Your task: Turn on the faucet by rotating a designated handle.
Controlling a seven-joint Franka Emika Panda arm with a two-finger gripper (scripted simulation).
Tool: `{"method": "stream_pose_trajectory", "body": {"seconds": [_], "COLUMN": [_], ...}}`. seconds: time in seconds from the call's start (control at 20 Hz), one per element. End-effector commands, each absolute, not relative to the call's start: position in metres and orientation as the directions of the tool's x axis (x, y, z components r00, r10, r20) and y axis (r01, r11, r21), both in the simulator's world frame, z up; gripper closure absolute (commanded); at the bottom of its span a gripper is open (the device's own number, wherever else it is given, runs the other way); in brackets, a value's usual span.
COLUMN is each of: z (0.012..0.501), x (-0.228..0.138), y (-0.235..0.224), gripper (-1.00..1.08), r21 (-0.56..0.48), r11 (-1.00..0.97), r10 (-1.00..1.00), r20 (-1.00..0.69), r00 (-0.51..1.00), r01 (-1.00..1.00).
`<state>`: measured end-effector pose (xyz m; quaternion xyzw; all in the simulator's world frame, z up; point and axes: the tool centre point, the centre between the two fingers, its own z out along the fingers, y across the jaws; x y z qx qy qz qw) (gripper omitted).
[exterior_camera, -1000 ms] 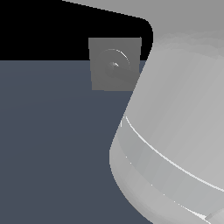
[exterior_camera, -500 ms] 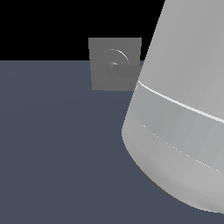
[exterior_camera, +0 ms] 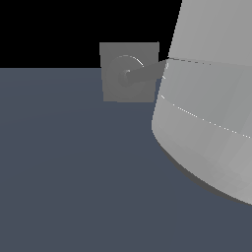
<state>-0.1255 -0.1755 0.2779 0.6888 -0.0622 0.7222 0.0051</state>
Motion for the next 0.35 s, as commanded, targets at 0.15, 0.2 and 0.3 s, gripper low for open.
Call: {"method": "stream_pose_trajectory", "body": {"seconds": [0.15,0.2,0.3], "z": [0.292,0.296,0.299], "x": [-0.121,-0.121,-0.121], "y": [-0.178,-0.179,-0.179], "gripper": [1.08,1.08,1.08], "r21": [-0.05,-0.047,-0.044], "r11": [-0.995,-0.995,-0.996], "r10": [-0.05,-0.047,-0.044], "r20": [0.999,0.999,0.999], "r00": [-0.001,-0.002,-0.003], "r01": [-0.084,-0.084,-0.084]}}
